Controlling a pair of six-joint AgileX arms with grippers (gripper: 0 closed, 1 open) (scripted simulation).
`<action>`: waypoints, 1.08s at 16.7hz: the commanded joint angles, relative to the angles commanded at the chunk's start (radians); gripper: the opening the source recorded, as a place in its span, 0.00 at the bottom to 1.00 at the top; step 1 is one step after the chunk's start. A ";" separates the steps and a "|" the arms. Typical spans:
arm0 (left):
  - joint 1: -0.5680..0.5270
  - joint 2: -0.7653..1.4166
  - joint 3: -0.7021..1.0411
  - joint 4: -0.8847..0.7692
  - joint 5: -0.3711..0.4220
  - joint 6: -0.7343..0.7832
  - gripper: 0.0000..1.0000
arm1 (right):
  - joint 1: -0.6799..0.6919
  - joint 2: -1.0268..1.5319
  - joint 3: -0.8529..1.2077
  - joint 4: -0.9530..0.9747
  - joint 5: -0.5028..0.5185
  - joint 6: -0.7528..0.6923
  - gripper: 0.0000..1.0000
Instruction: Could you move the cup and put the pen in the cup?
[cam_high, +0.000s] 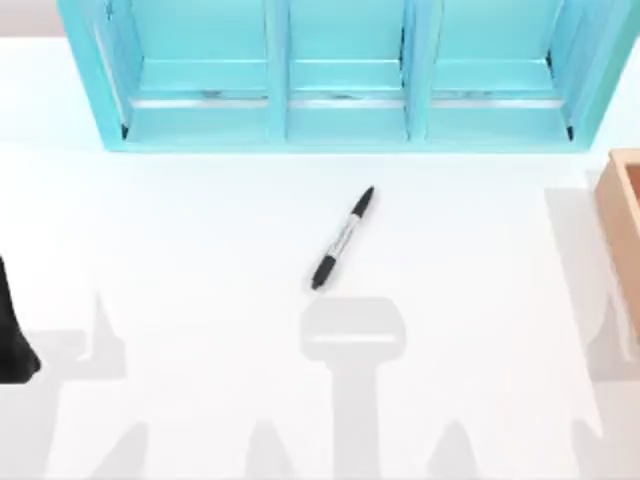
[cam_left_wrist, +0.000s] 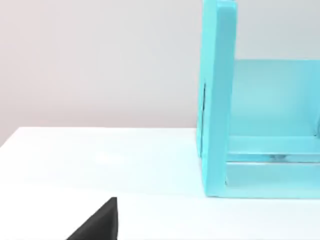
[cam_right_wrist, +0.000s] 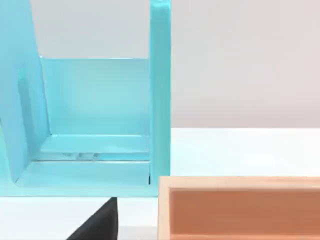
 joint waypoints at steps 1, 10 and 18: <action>0.000 0.000 0.000 0.000 0.000 0.000 1.00 | 0.000 0.000 0.000 0.000 0.000 0.000 1.00; 0.000 0.000 0.000 0.000 0.000 0.000 1.00 | -0.075 0.363 0.310 -0.276 -0.001 -0.070 1.00; 0.000 0.000 0.000 0.000 0.000 0.000 1.00 | -0.219 1.056 0.914 -0.784 0.003 -0.210 1.00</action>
